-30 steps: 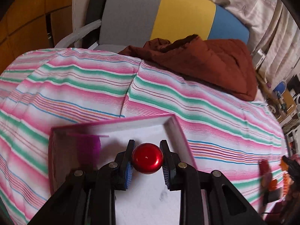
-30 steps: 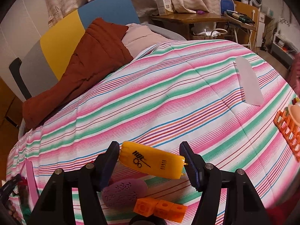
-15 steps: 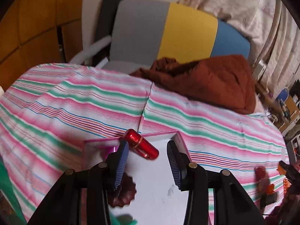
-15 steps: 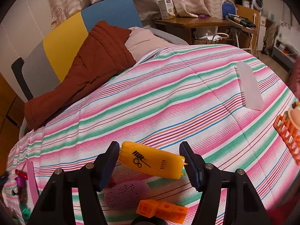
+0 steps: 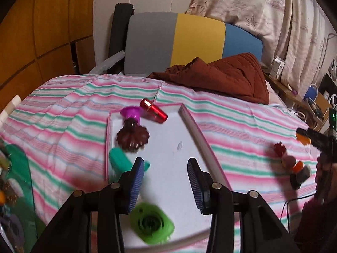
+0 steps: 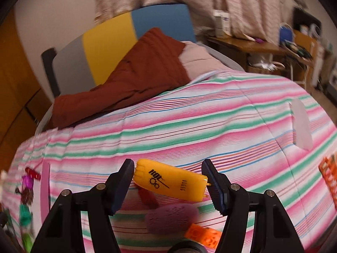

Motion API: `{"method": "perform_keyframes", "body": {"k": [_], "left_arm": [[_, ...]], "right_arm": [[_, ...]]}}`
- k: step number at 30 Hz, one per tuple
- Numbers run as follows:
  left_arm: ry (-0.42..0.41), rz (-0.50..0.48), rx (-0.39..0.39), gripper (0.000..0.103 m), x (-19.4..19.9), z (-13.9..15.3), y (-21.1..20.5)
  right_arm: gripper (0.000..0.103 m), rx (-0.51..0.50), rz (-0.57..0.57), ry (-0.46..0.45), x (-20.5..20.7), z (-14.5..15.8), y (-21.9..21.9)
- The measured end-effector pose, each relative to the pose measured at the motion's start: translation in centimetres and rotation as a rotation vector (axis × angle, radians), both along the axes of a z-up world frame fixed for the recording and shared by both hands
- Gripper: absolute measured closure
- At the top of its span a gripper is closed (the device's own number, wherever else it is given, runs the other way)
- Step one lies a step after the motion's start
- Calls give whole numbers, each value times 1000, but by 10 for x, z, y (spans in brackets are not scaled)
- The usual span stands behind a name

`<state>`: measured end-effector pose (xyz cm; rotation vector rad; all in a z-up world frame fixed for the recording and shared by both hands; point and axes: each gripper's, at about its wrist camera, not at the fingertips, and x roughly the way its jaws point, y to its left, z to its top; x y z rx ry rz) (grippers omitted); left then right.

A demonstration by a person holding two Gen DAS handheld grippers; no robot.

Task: Organize rigid objects
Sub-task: 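Carry the lipstick into the white tray and release it while the right tool holds the yellow toy, then carry the yellow toy into the white tray and release it with the right tool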

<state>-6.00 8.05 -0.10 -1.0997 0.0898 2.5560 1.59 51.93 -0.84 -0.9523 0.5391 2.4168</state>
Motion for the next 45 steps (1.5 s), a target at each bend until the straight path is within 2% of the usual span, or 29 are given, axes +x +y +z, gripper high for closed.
{"method": "perform_keyframes", "body": {"k": [3,8,16,26,31,36,41,45], "left_arm": [[34,16,-38,60,13,-4,-4],[-24,41,-25,60,18,-18,-16],[-38,66,-18,60,20,-25,-31],[-40,93,-2,60,17,-29,-49],[-54,114,22,60,15,-30,-62],[-52,137,40,60,15,-29,-73],[-52,152,45,60,12,-30,-82],[-59,158,52,60,11,-30,-86]], "right_arm": [[36,22,32,-31,-6,-5,-10],[36,12,93,-34,-10,-9,-19],[36,-30,211,-75,-22,-23,-54],[36,-100,422,-42,-56,-16,-147],[36,-114,544,-17,-80,-3,-202],[36,-100,650,-30,-113,1,-260],[36,-94,691,-68,-152,-6,-298],[36,-42,686,-117,-181,-17,-318]]}}
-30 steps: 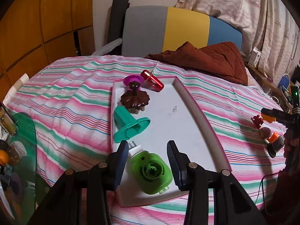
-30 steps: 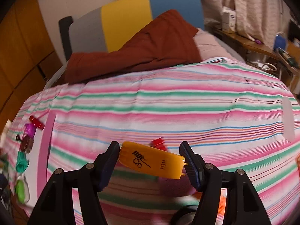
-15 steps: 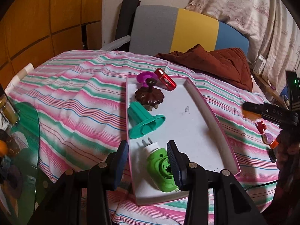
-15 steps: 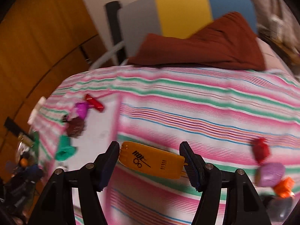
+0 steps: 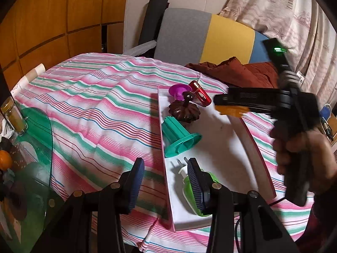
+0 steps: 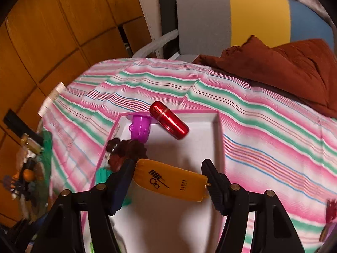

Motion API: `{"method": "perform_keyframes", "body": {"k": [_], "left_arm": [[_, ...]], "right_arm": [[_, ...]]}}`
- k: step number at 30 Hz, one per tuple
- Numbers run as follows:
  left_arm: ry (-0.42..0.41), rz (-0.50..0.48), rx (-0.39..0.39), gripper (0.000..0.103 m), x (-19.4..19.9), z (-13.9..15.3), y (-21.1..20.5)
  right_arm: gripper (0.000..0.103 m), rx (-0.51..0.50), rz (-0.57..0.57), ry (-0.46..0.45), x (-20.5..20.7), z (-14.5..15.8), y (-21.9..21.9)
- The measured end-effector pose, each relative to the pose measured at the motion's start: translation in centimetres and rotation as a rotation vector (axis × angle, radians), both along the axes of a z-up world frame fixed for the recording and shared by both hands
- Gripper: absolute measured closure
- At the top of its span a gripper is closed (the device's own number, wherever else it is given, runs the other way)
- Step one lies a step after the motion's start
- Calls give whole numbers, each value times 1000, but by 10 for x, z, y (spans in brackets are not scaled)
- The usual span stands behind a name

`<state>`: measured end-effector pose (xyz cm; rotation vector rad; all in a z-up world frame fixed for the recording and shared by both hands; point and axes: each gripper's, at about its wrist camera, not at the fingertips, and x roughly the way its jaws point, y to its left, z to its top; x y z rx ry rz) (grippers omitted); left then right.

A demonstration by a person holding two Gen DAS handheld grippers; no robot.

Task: Organize rigid objects
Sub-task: 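Carry the yellow toy into the white tray and release it with the right tool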

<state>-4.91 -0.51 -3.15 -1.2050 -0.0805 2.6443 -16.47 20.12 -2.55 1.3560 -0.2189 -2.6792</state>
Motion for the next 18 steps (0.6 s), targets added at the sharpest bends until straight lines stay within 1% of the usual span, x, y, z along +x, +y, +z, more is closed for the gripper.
{"method": "perform_keyframes", "body": {"k": [4,8,10,12,18], "left_arm": [[-3,6,4,60,-2,-1,-3],[-7,4,-2,60,-4,-2,-2],[-9,3,-1,60,-4,-3,-3],[-11,4,-1,60,-4,-3,-3],[1,-3,-6,60,0,1,1]], "right_arm": [[35,43,-27,-45,-23,-16,-9],[34,21,-38,-64,-31,-24,-4],[29,14,-37,-50,-28,-21,-3],[19,-9,-39,-23,-22,-15,0],[18,-38,-52,31,7,2,14]]}}
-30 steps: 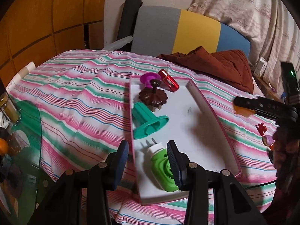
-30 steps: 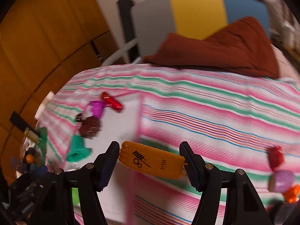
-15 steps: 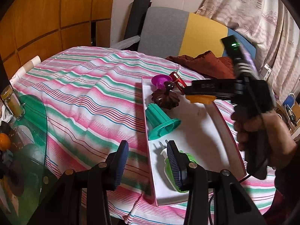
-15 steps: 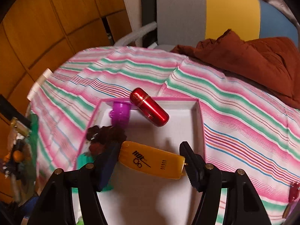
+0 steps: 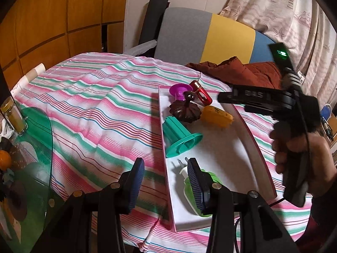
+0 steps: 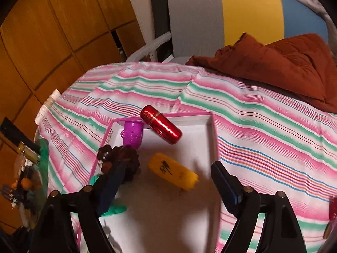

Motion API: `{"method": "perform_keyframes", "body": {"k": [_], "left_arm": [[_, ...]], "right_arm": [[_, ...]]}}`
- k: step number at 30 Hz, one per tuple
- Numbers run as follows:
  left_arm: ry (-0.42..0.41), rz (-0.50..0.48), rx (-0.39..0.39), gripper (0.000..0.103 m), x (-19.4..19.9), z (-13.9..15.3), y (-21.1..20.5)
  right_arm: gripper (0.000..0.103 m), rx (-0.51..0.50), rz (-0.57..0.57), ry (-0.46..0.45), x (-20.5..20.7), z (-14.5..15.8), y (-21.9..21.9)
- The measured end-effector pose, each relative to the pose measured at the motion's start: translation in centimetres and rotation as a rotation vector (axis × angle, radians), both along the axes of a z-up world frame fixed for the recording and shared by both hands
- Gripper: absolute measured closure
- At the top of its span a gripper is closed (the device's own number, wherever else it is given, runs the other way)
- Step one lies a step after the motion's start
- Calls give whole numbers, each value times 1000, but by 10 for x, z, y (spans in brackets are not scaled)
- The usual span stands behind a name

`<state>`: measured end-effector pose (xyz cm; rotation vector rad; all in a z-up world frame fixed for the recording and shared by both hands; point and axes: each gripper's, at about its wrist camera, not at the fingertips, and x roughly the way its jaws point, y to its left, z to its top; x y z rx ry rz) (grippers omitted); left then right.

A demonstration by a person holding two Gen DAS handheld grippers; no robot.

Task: Organize rigid objects
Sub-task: 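Carry the yellow toy into the white tray and release it with the right tool, then move the left tool to the red block and grasp it while the right tool returns to the toys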

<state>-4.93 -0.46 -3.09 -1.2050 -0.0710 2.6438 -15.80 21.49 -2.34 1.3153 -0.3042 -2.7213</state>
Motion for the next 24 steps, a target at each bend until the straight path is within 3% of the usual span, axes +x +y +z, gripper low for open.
{"method": "perform_keyframes", "body": {"k": [7,12,18,24], "left_arm": [[13,-13,-2,60,4,9,5],[18,-18,15,60,5,16,13],[-16,-101,59,60,2,21,35],[-14,-278,51,60,11,30,95]], "right_arm": [[15,-42,-65,77,56,28,49],[13,-13,-164,118,99,44,105],[13,17,-377,137,166,55,197],[12,8,-684,161,232,55,285]]}}
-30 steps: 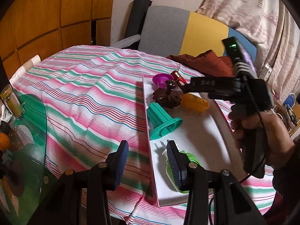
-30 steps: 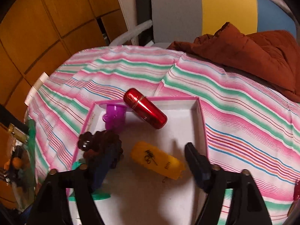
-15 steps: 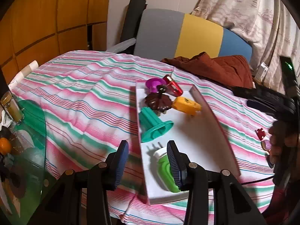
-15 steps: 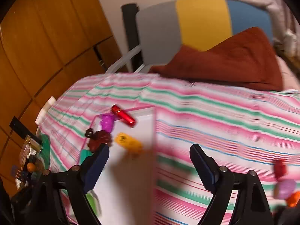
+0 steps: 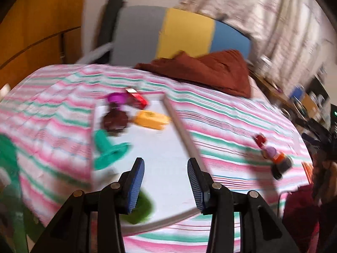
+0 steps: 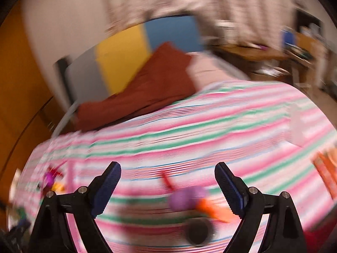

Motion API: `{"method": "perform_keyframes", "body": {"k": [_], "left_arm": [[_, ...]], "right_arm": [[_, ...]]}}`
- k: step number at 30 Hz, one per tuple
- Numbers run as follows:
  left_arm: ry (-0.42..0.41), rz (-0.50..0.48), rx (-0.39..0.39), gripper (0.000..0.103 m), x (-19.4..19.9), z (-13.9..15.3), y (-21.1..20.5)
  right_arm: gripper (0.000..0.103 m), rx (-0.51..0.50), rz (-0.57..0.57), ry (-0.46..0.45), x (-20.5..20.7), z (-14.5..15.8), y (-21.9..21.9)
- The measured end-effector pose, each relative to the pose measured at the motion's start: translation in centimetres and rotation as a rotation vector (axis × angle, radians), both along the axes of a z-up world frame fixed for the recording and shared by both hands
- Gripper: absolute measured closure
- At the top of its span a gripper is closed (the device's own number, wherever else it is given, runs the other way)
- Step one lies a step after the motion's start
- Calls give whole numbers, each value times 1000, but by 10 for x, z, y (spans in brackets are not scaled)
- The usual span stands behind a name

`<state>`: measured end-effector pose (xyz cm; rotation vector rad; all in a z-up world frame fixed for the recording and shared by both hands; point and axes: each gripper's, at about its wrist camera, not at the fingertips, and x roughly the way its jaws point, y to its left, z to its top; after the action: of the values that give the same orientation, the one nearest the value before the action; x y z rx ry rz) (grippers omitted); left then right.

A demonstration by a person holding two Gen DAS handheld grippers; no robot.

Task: Organize rigid objects
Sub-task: 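Move the left tool to the red block and grasp it while the right tool returns to the toys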

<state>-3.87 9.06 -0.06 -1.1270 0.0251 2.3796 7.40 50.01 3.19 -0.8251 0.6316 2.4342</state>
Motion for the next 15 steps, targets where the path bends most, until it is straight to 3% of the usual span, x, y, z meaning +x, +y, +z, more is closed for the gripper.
{"method": "perform_keyframes", "body": {"k": [3,7,9,15], "left_arm": [[6,-108,-27,60,8,0,38],[-11,-264,-53,60,17,-9,94],[-37,-318,-57,60,19,-15,117],[-123,-418,-56,65,17,-34,176]], "right_arm": [[12,-42,-155,19,30,-13,38],[12,-148,-268,37,53,-32,65],[12,-191,-286,93,61,-31,73],[12,-209,-246,92,56,-32,73]]}}
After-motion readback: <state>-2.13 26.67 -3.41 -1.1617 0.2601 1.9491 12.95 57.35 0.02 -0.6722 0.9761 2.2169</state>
